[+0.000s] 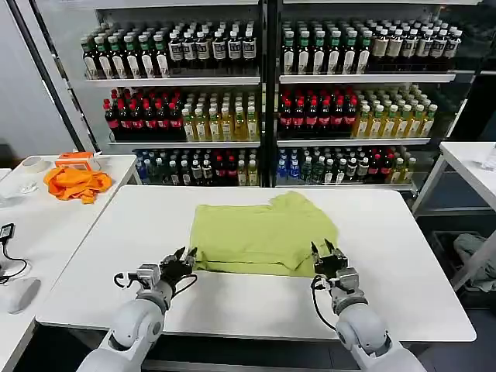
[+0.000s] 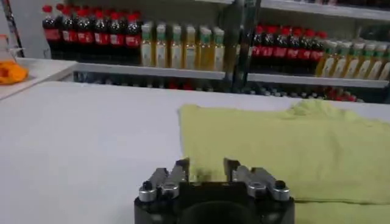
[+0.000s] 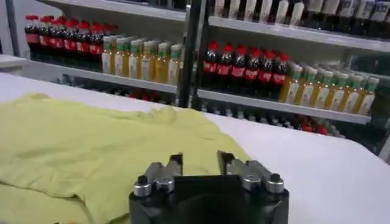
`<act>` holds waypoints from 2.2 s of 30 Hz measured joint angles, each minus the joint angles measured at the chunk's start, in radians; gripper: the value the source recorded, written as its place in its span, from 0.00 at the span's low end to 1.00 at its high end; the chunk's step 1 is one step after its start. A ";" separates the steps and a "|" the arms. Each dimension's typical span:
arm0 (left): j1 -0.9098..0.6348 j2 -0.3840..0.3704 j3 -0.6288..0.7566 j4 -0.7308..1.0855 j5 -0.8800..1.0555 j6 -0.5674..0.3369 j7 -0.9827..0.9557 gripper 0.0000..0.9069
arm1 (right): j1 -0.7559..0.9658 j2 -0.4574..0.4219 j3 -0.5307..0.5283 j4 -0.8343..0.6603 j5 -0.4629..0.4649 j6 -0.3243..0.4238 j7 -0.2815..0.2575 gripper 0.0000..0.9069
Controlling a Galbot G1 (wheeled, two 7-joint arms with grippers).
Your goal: Fold and organize the clothes.
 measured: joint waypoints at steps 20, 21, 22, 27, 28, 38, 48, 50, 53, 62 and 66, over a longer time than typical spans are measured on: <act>0.028 -0.021 0.011 0.014 -0.034 0.015 0.004 0.01 | -0.135 -0.001 0.081 0.020 0.089 -0.047 0.027 0.00; 0.027 -0.022 0.013 0.019 -0.034 0.015 0.004 0.01 | -0.136 -0.001 0.082 0.019 0.092 -0.046 0.026 0.00; 0.027 -0.022 0.015 0.025 -0.034 0.015 0.005 0.01 | -0.138 -0.001 0.083 0.018 0.095 -0.046 0.026 0.00; 0.025 -0.021 0.016 0.043 -0.039 0.013 0.008 0.01 | -0.146 0.002 0.084 0.016 0.106 -0.045 0.026 0.00; 0.024 -0.021 0.016 0.047 -0.040 0.013 0.009 0.01 | -0.148 0.002 0.084 0.017 0.107 -0.045 0.026 0.00; 0.045 -0.012 0.013 0.044 -0.059 0.014 0.021 0.01 | -0.178 -0.005 0.093 0.037 0.117 -0.044 0.028 0.00; 0.101 -0.010 -0.002 -0.027 -0.090 0.033 0.015 0.02 | -0.259 -0.024 0.116 0.131 0.114 -0.068 0.042 0.00; 0.119 -0.008 -0.007 -0.047 -0.094 0.039 0.010 0.02 | -0.286 -0.028 0.124 0.158 0.109 -0.073 0.043 0.00; 0.153 -0.001 -0.017 -0.084 -0.099 0.047 0.004 0.02 | -0.334 -0.032 0.140 0.202 0.101 -0.076 0.042 0.00; 0.307 0.025 -0.066 -0.230 -0.098 0.060 -0.011 1.00 | -0.487 -0.034 0.199 0.339 0.066 -0.098 0.036 1.00; 0.373 0.024 -0.091 -0.299 -0.088 0.065 -0.012 1.00 | -0.525 -0.039 0.227 0.387 0.050 -0.106 0.038 1.00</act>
